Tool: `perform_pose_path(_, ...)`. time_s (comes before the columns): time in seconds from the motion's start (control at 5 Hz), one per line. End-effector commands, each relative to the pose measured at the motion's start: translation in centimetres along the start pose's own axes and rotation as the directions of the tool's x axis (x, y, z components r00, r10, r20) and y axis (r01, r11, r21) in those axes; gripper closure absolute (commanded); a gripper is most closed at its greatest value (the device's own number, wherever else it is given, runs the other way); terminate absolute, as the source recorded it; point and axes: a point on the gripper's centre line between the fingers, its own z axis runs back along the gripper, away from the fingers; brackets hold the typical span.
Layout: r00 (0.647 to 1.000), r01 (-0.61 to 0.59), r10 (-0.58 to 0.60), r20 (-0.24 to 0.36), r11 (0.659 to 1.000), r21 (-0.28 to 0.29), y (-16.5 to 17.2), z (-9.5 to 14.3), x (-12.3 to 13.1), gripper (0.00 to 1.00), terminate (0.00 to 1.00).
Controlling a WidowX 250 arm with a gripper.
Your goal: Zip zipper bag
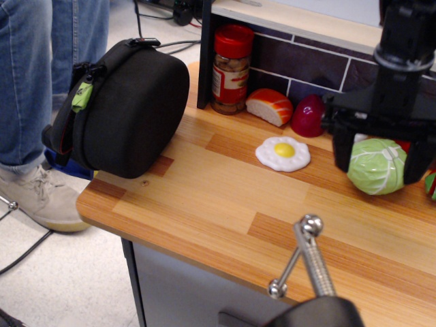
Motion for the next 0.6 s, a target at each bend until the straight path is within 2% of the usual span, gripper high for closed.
perform_pose_path(0.0,0.998,0.064,-0.064,-0.030,0.998,-0.005,6.3,7.8,0.5,0.00,0.00)
perform_pose_path(0.2,0.994,0.020,-0.020,-0.107,1.000,-0.003,11.1,10.6,-0.4,0.00,0.00)
perform_pose_path(0.4,0.990,0.041,-0.037,-0.134,0.999,0.026,16.1,11.8,-1.6,0.00,0.00)
